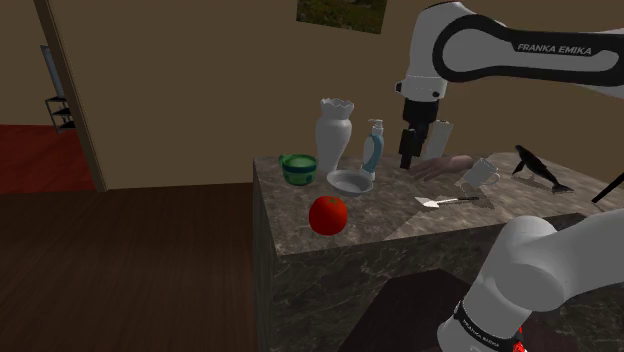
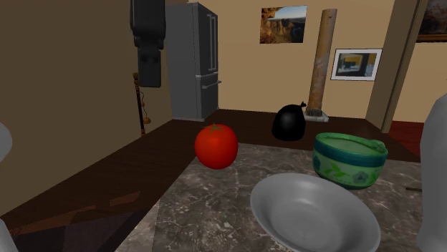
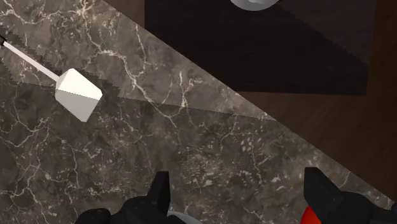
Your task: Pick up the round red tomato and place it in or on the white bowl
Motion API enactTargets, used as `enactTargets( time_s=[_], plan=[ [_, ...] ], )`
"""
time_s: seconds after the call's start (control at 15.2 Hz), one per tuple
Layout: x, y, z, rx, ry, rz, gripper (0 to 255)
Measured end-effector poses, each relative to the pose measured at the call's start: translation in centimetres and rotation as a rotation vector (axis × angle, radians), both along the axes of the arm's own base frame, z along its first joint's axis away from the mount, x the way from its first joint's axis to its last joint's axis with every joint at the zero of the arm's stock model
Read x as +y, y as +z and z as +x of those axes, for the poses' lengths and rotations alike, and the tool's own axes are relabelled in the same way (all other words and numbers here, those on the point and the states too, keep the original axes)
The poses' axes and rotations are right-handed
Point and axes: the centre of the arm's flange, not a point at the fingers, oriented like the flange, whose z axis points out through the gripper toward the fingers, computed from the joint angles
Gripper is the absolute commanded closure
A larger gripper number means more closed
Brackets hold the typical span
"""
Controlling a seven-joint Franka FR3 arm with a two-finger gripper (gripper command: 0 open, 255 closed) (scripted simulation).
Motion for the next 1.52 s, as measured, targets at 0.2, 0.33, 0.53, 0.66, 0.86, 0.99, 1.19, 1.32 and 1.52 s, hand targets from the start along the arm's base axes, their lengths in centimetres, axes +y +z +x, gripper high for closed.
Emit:
enactTargets(
  time_s=[0.2,0.33,0.53,0.66,0.86,0.99,1.19,1.32,1.52],
  plan=[
    [1.3,-0.5,-0.7,-0.039,-0.062,-0.009,0],
    [4.1,-1.1,-1.2,-0.098,-0.161,-0.023,0],
    [7.9,-2.3,-1.9,-0.195,-0.329,-0.046,0],
    [10.4,-3.7,-1.8,-0.26,-0.443,-0.062,0],
    [14.7,-5.4,-1.2,-0.36,-0.616,-0.085,0],
    [17.2,-6.6,-0.3,-0.427,-0.73,-0.101,0],
    [20.7,-8.1,1.6,-0.528,-0.903,-0.123,0],
    [22.7,-8.8,3.2,-0.585,-1.003,-0.135,0],
    [22.9,-10.3,4.2,-0.605,-1.043,-0.137,0]
  ],
)
